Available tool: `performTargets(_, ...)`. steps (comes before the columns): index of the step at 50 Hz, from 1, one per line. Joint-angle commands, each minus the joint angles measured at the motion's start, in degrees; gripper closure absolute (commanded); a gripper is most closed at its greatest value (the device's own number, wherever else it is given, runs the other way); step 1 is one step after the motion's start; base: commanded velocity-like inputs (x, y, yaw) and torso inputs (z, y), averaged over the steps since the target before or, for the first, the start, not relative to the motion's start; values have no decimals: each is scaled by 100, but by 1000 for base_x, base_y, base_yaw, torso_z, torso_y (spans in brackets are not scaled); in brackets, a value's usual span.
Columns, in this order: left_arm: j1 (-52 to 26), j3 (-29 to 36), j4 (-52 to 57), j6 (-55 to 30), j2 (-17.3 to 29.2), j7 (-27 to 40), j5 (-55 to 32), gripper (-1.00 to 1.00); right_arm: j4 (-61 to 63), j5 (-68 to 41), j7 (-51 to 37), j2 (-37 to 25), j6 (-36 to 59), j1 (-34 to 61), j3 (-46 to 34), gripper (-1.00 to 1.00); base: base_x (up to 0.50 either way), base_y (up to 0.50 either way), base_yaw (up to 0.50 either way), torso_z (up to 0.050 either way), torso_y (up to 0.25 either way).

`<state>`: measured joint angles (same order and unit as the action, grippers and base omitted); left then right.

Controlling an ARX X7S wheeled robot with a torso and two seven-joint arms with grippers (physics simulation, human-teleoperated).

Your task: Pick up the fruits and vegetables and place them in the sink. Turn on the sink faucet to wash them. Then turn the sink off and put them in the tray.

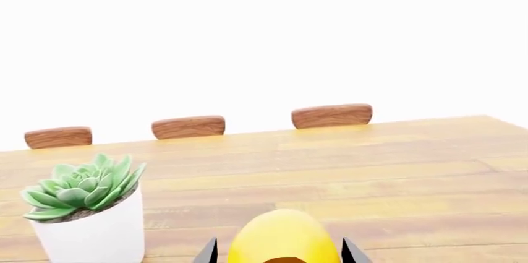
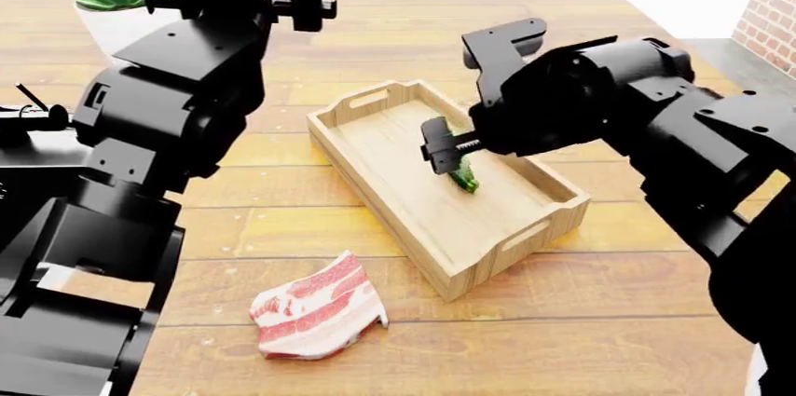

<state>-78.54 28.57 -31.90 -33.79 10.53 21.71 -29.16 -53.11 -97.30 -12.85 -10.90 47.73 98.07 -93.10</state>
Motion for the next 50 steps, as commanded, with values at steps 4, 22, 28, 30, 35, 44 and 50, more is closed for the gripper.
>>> performTargets(4,83,167,431,-443,0,-131,-221,100,1872,-563,-1513,-1253,-201,646,675,-100,0,0,0,0,0)
performTargets(22,168,1106,1048,-1363,-226,-912,-511,100,4239,-1263,-3047,-3396,-577,655,1312,-100,0,0,0,0,0)
performTargets(28,238,1335,574,-1128,-517,-1022,-380,100,4276,-1274,-3160,-3449,-849,547,1419,-100,0,0,0,0,2)
performTargets(30,248,1424,389,-1054,-600,-1077,-327,100,4283,-1261,-3118,-3439,-871,526,1428,-100,0,0,0,0,0)
performTargets(35,184,1732,-63,-1002,-798,-1338,-224,100,4226,-1217,-3038,-3360,-886,455,1401,-100,0,0,0,0,0)
performTargets(44,112,2262,-772,-940,-1030,-1507,-234,100,4205,-1199,-2976,-3351,-912,409,1416,-100,0,0,0,0,0)
performTargets(50,-63,3254,-1336,-716,-1047,-1297,-888,100,4226,-1184,-2946,-3398,-956,348,1429,-100,0,0,0,0,2)
